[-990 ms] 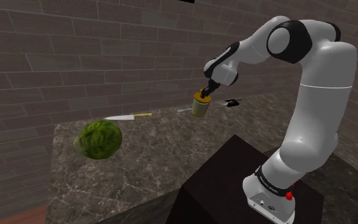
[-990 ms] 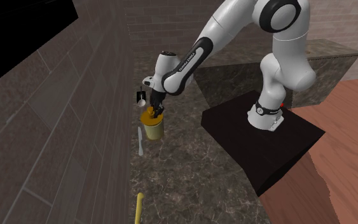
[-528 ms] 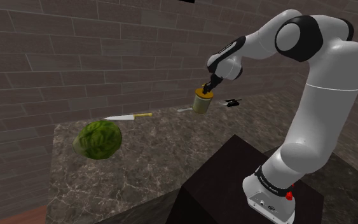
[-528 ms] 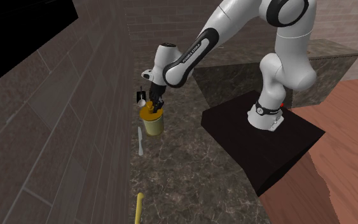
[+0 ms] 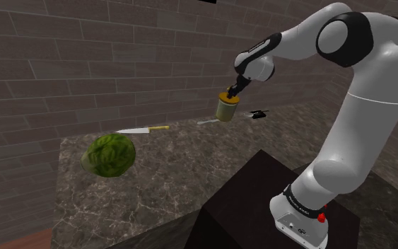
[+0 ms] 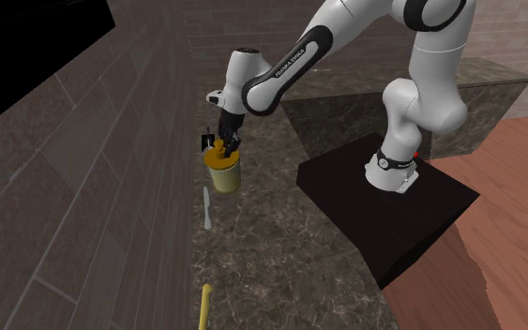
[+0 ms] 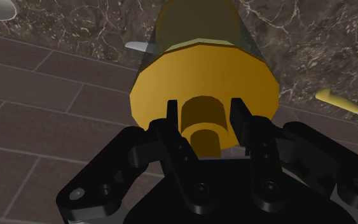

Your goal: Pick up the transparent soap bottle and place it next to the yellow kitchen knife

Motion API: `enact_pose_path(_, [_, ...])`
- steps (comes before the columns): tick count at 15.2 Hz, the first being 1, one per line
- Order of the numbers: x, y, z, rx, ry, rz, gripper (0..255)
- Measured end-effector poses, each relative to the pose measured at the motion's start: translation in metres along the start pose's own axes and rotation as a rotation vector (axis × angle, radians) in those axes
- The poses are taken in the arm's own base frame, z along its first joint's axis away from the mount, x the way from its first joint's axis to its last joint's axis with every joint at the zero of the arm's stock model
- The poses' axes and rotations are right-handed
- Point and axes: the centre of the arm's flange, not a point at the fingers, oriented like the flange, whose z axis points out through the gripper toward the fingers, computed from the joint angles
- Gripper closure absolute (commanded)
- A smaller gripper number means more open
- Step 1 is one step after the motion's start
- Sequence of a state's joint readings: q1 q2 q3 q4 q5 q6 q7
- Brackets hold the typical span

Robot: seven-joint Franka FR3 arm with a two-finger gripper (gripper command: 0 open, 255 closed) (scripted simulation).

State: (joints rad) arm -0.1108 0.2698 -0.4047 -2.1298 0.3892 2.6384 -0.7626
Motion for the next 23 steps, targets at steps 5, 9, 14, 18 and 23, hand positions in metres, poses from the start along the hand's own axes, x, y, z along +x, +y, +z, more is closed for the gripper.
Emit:
enact_pose_path(5, [0.008, 0.001, -0.025, 0.000, 0.000, 0.000, 255])
enact_pose_path(9, [0.015, 0.002, -0.045, 0.000, 0.000, 0.000, 255])
enact_pose_path(14, [0.022, 0.003, -0.070, 0.000, 0.000, 0.000, 255])
enact_pose_path(18, [0.029, 0.004, -0.090, 0.000, 0.000, 0.000, 255])
enact_pose_path(23, [0.035, 0.007, -0.115, 0.000, 0.000, 0.000, 255])
